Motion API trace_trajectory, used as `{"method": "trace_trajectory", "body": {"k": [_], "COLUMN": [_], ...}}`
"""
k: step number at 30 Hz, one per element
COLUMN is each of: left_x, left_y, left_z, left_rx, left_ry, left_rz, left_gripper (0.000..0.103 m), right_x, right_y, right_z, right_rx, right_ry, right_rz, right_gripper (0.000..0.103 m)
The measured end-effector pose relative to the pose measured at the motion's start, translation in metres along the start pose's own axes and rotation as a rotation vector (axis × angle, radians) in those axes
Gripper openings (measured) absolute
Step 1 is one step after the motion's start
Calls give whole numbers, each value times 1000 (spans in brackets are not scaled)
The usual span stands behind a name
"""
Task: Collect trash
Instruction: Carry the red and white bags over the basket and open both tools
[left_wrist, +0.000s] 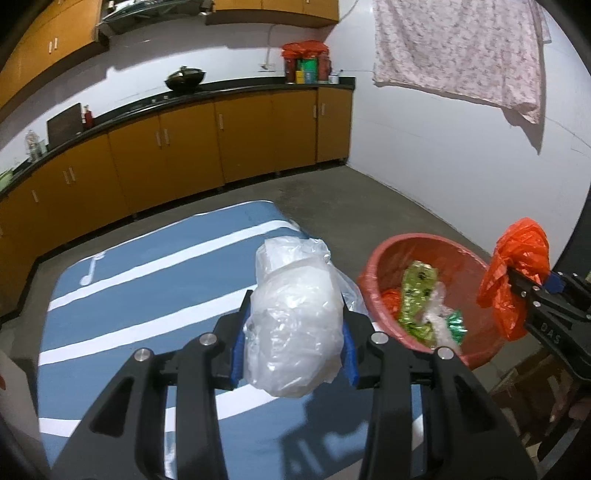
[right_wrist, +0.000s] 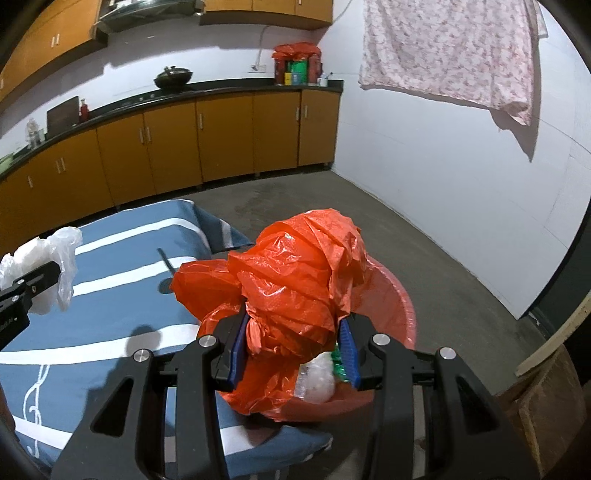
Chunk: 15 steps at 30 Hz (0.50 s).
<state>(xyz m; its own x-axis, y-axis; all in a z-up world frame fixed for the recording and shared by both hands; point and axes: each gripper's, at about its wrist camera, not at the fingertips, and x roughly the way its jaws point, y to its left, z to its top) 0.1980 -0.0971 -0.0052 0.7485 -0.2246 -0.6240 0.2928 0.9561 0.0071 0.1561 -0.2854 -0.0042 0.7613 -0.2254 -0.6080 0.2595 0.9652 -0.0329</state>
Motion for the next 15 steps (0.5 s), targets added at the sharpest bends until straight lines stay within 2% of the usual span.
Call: {"method": "trace_trajectory", "body": {"k": [15], "left_x": [45], "left_y": [-61], "left_z": [4], "left_rx": [19], "left_ry": [38], "left_rz": [-182], "left_gripper": [40], "right_x": [25], "right_y": [-41], "right_z": [6], "right_rx": [89], "right_ry": [20], "right_rz": [-46], "right_gripper": [42]}}
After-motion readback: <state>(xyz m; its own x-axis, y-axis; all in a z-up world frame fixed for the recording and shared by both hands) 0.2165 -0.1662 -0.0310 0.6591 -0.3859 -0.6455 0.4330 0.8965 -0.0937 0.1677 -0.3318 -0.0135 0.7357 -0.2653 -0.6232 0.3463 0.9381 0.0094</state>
